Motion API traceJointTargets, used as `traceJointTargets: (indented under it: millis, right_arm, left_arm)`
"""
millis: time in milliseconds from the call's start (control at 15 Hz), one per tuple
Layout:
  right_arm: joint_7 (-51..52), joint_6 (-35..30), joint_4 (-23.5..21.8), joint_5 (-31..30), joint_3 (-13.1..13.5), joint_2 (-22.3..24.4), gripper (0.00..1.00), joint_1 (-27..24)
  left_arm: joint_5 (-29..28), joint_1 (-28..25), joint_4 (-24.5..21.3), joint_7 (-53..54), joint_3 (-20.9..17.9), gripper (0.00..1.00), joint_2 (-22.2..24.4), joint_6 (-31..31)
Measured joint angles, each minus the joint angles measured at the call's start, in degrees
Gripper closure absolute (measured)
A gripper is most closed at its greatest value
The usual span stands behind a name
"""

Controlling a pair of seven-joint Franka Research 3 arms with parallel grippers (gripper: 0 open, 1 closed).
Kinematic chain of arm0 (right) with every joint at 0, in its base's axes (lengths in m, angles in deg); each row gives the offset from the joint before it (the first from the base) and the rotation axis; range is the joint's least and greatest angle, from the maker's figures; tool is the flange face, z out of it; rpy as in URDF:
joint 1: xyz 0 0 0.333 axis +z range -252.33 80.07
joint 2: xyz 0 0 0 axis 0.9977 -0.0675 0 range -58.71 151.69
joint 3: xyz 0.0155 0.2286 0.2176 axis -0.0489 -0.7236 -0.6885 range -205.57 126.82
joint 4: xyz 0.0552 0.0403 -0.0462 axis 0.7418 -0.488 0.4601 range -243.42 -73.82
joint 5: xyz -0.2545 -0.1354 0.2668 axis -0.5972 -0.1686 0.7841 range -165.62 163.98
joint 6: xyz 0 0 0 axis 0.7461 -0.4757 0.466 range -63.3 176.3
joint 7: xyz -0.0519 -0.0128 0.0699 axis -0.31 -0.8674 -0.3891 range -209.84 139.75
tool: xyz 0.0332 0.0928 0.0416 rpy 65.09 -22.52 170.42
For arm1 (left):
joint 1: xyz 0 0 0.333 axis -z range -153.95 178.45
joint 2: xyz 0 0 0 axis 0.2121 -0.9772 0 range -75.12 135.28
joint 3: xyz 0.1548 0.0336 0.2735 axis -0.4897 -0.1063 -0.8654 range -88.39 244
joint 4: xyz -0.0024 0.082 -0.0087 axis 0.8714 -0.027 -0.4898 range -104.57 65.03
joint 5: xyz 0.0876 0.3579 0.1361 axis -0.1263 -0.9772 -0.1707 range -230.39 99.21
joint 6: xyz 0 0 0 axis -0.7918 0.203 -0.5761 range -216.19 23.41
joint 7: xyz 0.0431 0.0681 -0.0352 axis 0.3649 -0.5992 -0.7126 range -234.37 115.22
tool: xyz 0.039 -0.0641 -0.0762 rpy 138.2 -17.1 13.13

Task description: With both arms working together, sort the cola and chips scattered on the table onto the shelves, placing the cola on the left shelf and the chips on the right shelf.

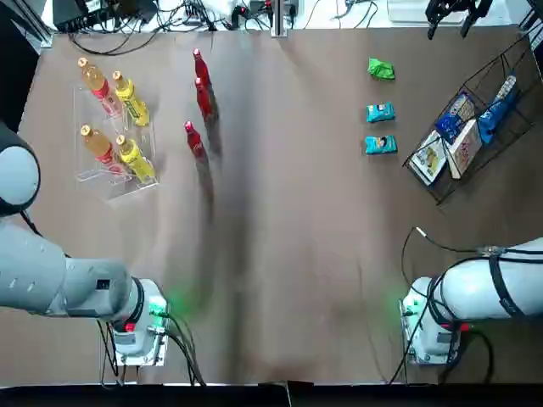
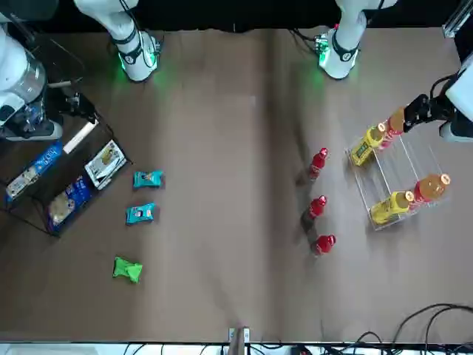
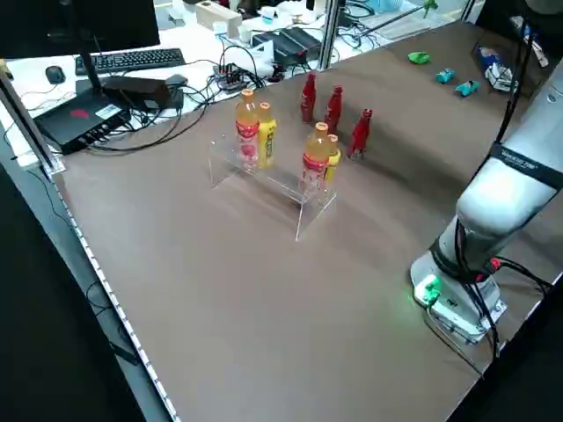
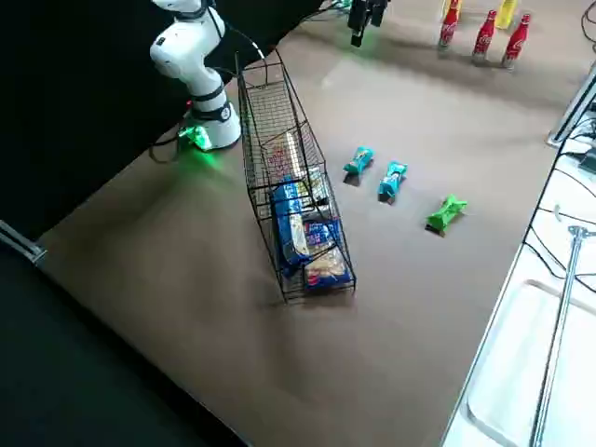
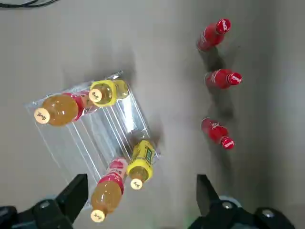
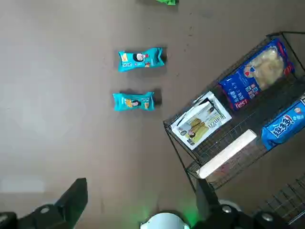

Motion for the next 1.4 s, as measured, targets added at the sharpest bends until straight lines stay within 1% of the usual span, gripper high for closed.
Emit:
traceJointTargets:
  millis: [400, 600, 667, 867, 1067, 1200, 1400]
  right_arm:
    - [0.0, 0.0, 0.0, 0.0, 0.0, 0.0, 0.00, 0.0]
    - [0.0, 0.0, 0.0, 0.0, 0.0, 0.0, 0.00, 0.0]
    - [0.0, 0.0, 0.0, 0.0, 0.0, 0.0, 0.00, 0.0]
    - [0.0, 0.0, 0.0, 0.0, 0.0, 0.0, 0.00, 0.0]
    - [0.0, 0.0, 0.0, 0.0, 0.0, 0.0, 0.00, 0.0]
    - [0.0, 0.0, 0.0, 0.0, 0.0, 0.0, 0.00, 0.0]
    - [0.0, 0.0, 0.0, 0.0, 0.0, 0.0, 0.00, 0.0]
  left_arm:
    - [0.0, 0.0, -0.1, 0.1, -0.1, 0.00, -0.1, 0.0]
    - [0.1, 0.7, -0.4, -1.3, 0.0, 0.00, -2.0, -0.8]
    - [0.2, 1.2, -0.4, -4.6, 0.1, 0.00, -4.5, -7.3]
    - [0.3, 2.1, -0.4, -9.6, 0.1, 0.00, -9.3, -18.4]
    - [0.4, 4.1, -0.4, -12.7, 0.2, 0.00, -14.5, -27.1]
    - [0.4, 5.8, -0.3, -16.8, 0.3, 0.00, -17.1, -32.3]
    - [0.4, 9.6, -0.3, -22.1, 0.3, 0.00, -20.5, -37.1]
